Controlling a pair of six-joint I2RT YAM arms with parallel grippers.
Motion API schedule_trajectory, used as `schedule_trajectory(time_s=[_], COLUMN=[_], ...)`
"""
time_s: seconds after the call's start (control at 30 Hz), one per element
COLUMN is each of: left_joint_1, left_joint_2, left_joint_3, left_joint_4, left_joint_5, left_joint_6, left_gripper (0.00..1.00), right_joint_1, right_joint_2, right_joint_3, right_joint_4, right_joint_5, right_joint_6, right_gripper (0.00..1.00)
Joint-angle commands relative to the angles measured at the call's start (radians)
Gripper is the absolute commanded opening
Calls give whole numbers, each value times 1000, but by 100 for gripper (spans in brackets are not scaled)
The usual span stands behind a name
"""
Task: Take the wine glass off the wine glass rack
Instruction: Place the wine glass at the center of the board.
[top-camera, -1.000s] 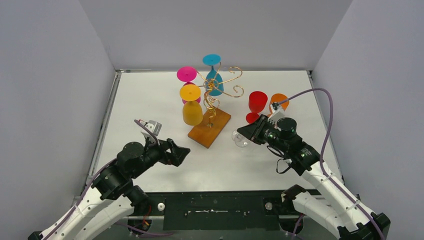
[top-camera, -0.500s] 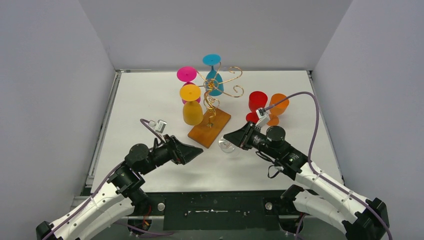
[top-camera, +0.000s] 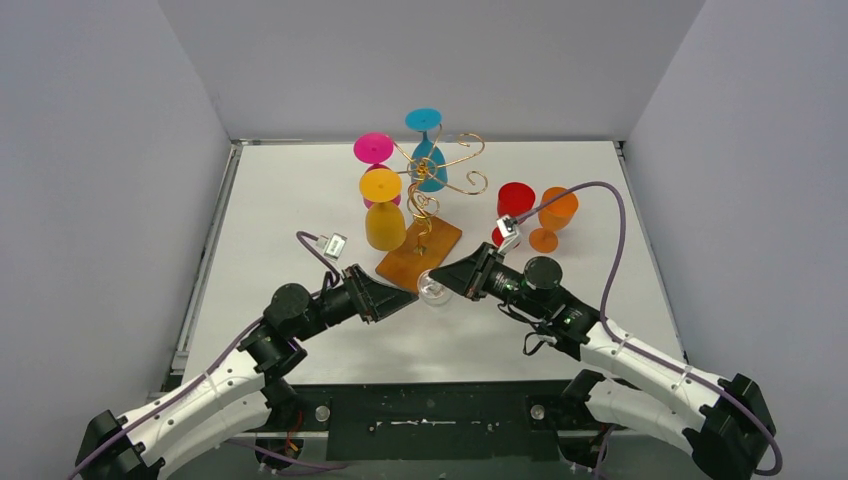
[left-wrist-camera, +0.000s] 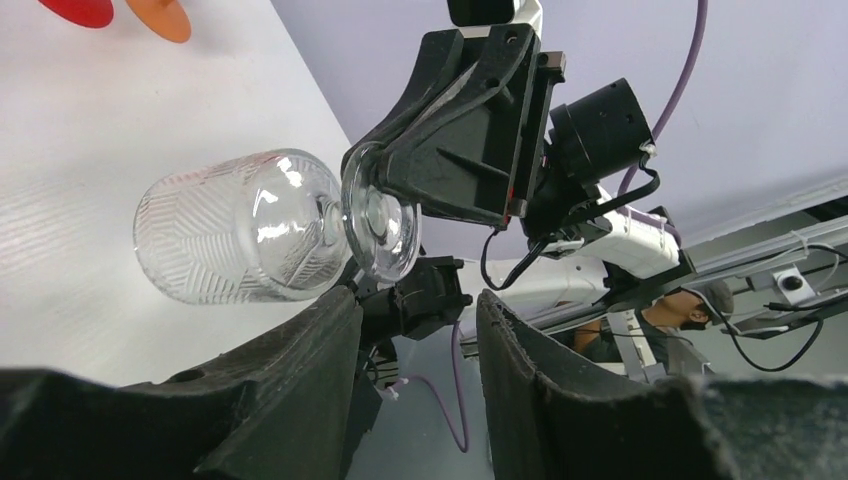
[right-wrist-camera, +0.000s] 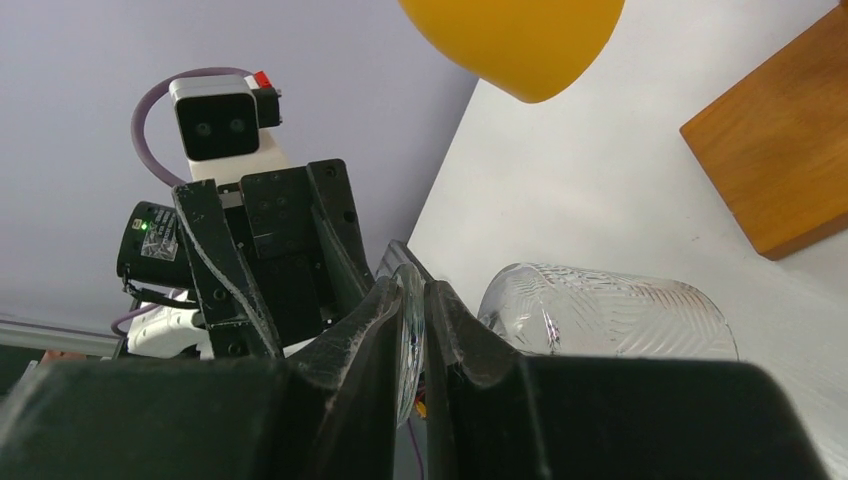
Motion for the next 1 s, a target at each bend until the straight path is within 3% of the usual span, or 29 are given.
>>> schedule_trajectory(time_s=[0.0, 0.27, 0.57, 0.9, 0.97], left_joint_1=[-14, -20, -31, -43, -44], left_joint_2=[12, 29, 48, 11, 4], left_joint_3=[-17, -30, -66, -95, -96], left_joint_4=[131, 144, 218, 220, 213], left_joint_5=[5, 0, -20, -43, -43], left_joint_6=[-30, -30, -53, -53, -48], left_gripper=[44, 43, 32, 2, 0], right_joint_1=[28, 56, 89, 101, 105], right_joint_2=[12, 60, 101, 101, 104], right_joint_3=[3, 8, 22, 17, 23], right_joint_4=[194, 276, 314, 315, 309], right_joint_5=[-1, -26, -48, -50, -61], right_joint_6=[26, 45, 37, 28, 18], right_gripper=[0, 0, 0, 0, 0])
